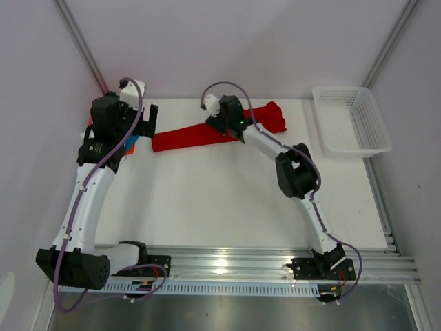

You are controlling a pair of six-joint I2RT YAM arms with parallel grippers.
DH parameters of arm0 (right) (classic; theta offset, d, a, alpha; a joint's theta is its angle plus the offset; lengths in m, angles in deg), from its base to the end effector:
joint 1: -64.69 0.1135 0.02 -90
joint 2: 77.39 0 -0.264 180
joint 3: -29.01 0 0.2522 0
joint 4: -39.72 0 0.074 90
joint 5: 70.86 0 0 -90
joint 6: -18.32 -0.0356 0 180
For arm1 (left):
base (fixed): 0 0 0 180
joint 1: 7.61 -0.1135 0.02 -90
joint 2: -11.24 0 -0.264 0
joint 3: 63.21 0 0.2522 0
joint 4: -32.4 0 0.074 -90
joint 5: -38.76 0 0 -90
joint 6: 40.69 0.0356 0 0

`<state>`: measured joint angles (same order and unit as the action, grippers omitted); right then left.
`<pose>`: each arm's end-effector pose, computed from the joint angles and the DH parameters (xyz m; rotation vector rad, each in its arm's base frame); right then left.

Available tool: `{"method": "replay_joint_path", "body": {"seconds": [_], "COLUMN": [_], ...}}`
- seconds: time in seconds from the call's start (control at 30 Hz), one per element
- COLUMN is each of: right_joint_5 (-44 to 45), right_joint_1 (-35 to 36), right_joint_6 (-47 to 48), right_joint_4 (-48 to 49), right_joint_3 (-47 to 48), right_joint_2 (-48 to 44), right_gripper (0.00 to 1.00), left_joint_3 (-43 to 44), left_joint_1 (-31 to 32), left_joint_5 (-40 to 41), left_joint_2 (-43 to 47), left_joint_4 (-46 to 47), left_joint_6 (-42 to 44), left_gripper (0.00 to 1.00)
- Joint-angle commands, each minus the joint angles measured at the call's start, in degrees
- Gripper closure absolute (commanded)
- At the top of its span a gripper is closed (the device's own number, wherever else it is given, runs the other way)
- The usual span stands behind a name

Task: Fold and stack the t-shirts
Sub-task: Fold the tshirt

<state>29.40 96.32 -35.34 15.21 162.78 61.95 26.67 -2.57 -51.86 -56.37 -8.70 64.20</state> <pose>0.4849 0.2912 0.2064 -1.0799 1.7956 -0.2373 0.2555 -0.0229 0.4178 0.3362 1.8709 0.1065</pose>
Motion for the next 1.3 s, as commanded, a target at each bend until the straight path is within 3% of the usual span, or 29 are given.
{"method": "replay_joint_path", "body": {"seconds": [0.0, 0.27, 0.47, 0.7, 0.77, 0.83, 0.87, 0.97, 1.0, 1.07, 1.17, 1.27], "right_joint_5": [-3.3, 3.6, 5.0, -16.7, -21.0, -19.6, -14.8, -2.7, 3.6, 8.0, 10.4, 9.3], "right_joint_1": [8.4, 17.4, 17.9, 14.6, 13.9, 13.8, 13.9, 14.3, 14.4, 14.4, 15.2, 17.0], "right_joint_6": [4.0, 14.3, 15.9, 5.2, 4.0, 2.4, 2.2, 5.7, 7.7, 13.6, 19.5, 21.5], "right_joint_4": [4.6, 8.2, 3.1, -27.8, -28.2, -19.8, -14.8, 17.1, 32.6, 45.3, 55.0, 58.7], "right_joint_3": [1.6, 9.9, 8.2, 3.7, -2.1, -8.4, -15.3, -27.1, -30.5, -28.1, -19.8, -14.6], "right_joint_2": [1.5, 15.4, 16.3, 4.1, -1.4, -5.6, -7.6, -12.6, -10.9, -6.2, 3.4, 8.1], "right_gripper": [0.16, 0.15, 0.16, 0.21, 0.22, 0.21, 0.21, 0.18, 0.18, 0.19, 0.19, 0.18], "left_joint_3": [-2.9, -6.5, -7.3, -6.8, -6.6, -6.4, -6.6, -7.5, -7.8, -8.2, -8.6, -8.9], "left_joint_1": [-1.3, -2.3, -3.2, -3.5, -3.5, -3.5, -3.5, -3.5, -3.5, -3.5, -3.5, -3.5], "left_joint_5": [-4.8, -5.5, -5.5, -6.9, -7.2, -7.5, -7.6, -6.7, -6.4, -5.8, -5.4, -5.0], "left_joint_2": [0.3, 0.6, 1.7, 0.2, -0.5, -0.9, -1.1, -0.9, -0.4, -0.1, -0.1, -0.5], "left_joint_4": [0.8, 2.1, 1.6, 1.4, 1.7, 2.1, 2.3, 3.9, 4.5, 5.1, 5.1, 5.2], "left_joint_6": [-2.5, -2.2, -1.3, -1.8, -2.2, -2.5, -2.7, -2.7, -2.6, -2.1, -1.6, -1.3], "left_gripper": [0.01, 0.01, 0.01, 0.01, 0.01, 0.01, 0.01, 0.01, 0.01, 0.01, 0.01, 0.01]}}
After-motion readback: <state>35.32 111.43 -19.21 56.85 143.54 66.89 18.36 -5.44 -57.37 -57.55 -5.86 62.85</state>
